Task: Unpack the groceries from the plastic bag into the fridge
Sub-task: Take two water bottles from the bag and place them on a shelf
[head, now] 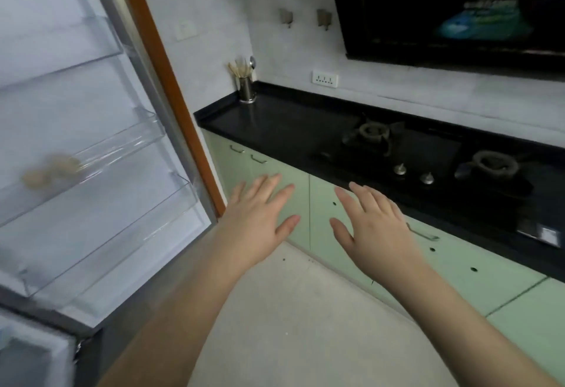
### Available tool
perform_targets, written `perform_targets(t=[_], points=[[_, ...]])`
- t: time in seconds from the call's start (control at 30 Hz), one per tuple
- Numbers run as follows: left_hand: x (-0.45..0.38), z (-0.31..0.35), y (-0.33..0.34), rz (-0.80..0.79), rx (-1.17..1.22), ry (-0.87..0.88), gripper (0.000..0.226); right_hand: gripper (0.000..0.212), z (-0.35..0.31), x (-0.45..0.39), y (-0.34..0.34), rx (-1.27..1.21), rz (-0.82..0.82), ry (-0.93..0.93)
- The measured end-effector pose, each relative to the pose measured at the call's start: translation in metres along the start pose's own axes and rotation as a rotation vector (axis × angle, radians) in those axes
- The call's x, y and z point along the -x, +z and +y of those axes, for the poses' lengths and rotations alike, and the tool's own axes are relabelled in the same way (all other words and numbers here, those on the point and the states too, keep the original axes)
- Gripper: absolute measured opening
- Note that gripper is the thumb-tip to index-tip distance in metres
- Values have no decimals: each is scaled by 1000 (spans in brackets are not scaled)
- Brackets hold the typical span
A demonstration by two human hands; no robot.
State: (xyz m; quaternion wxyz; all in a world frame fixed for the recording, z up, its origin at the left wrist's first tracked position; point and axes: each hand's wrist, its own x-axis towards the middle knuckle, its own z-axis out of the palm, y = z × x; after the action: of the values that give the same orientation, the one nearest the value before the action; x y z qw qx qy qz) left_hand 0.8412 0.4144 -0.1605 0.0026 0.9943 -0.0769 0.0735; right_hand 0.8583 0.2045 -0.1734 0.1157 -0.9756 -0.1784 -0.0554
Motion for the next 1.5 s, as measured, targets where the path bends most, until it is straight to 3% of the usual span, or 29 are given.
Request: perform_targets(t=[0.33,0.53,0.7,0.83,1.0,1.5], points=[[-43,162,14,-7,46,256,56,58,148,92,-25,54,77,260],[-83,234,20,18,72,418,69,56,216,135,-45,83,128,434],[-117,291,32,4,123,547,66,55,266,159,-55,91,170,604],[-148,325,45,-42,117,634,61,57,299,168,-57,113,142,708],[-189,366,56,-30,110,786,75,60,325,162,-66,140,181,798],[-241,523,74,58,228,1144,55,61,413,208,-92,109,191,1110]])
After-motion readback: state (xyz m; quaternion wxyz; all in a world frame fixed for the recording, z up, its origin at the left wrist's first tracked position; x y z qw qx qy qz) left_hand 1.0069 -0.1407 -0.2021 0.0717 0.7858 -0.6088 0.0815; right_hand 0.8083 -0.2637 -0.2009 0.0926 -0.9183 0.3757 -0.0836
